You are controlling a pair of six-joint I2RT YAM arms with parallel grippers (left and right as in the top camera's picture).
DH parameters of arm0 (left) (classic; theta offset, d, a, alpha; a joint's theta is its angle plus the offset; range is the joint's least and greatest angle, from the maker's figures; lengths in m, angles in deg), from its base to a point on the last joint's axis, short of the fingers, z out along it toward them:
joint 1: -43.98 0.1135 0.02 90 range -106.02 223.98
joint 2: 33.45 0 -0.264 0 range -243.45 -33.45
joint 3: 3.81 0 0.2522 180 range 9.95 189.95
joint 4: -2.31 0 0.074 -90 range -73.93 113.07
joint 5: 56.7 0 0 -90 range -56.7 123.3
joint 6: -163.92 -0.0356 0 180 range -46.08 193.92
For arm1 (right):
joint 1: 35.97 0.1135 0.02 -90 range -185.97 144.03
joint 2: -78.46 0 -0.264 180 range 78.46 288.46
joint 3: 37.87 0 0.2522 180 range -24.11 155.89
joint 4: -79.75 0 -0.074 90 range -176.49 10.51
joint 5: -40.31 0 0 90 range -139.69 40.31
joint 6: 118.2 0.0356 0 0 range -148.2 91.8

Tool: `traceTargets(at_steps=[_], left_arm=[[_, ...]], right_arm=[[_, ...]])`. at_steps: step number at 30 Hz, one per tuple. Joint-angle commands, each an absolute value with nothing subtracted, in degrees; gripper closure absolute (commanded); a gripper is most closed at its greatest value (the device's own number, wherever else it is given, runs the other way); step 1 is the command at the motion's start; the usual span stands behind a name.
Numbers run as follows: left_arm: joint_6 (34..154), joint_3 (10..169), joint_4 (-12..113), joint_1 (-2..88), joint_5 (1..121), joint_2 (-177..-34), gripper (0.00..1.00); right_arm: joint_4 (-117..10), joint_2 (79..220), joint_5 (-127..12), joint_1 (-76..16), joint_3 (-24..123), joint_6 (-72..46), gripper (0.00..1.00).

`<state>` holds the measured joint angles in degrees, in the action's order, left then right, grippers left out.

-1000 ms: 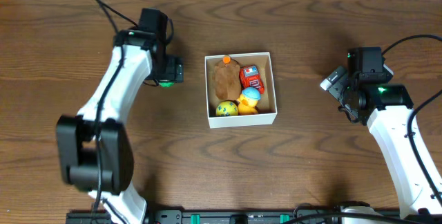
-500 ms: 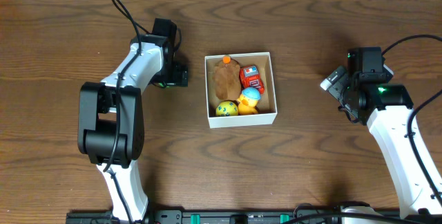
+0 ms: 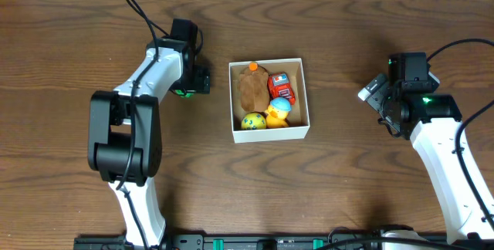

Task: Pack container
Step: 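Move the left gripper to the green round toy and grasp it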

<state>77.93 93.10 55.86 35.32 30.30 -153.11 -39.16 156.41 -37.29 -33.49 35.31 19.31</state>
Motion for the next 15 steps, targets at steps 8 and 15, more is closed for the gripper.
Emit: traceTargets(at_steps=[8, 15], left_arm=[[76.5, 93.4, 56.0, 35.8, 29.8, -155.1, 0.3], [76.2, 93.4, 56.3, 36.0, 29.8, -155.1, 0.39]], right_arm=[[-39.1, 156.0, -36.9, -33.8, 36.1, 18.9, 0.01], [-39.1, 156.0, -36.9, -33.8, 36.1, 18.9, 0.01]])
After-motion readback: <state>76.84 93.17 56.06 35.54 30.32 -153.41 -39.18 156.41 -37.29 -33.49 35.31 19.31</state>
